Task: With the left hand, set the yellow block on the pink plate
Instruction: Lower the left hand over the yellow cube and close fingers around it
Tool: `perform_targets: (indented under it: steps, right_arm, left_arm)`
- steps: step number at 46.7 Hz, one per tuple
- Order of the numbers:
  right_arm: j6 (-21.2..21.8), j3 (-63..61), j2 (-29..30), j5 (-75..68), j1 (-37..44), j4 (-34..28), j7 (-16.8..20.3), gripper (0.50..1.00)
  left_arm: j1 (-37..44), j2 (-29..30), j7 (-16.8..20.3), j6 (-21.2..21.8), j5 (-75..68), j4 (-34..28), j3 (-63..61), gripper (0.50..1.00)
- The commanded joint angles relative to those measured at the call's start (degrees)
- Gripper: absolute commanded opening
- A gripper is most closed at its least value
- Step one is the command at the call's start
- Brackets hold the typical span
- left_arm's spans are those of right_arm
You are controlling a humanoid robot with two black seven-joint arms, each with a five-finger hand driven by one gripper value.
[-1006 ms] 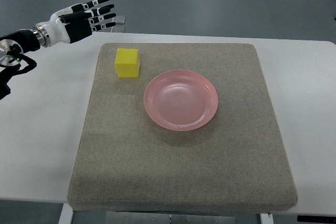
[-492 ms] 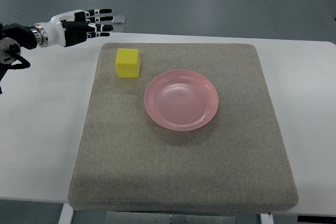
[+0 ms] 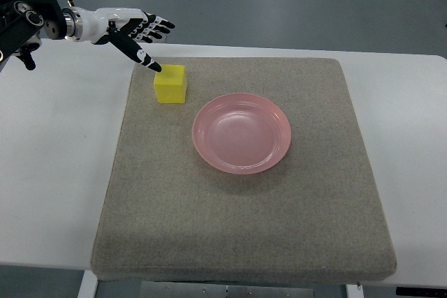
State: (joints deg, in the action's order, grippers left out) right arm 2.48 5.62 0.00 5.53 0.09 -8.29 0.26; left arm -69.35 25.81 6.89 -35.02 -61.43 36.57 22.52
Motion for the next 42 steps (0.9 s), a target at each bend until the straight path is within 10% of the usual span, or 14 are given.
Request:
perform_targets:
  steps: [1,17,42]
  right_arm:
    - [0.0,0.0,0.0,0.0,0.0,-0.1,0.0,0.924]
    - [0.1,0.0,0.0,0.0,0.0,-0.1,0.0,0.924]
    - [0.0,0.0,0.0,0.0,0.0,0.0,0.0,0.924]
  left_arm:
    - [-0.3,-0.1,0.3,0.2,-4.4,0.4,-0.5,0.996]
    - [-0.1,-4.8,0.6,9.5,-21.1,0.3,-2.6,0.996]
    - [0.3,-7.0,0.5,9.9,-21.6,0.3,-7.0,0.994]
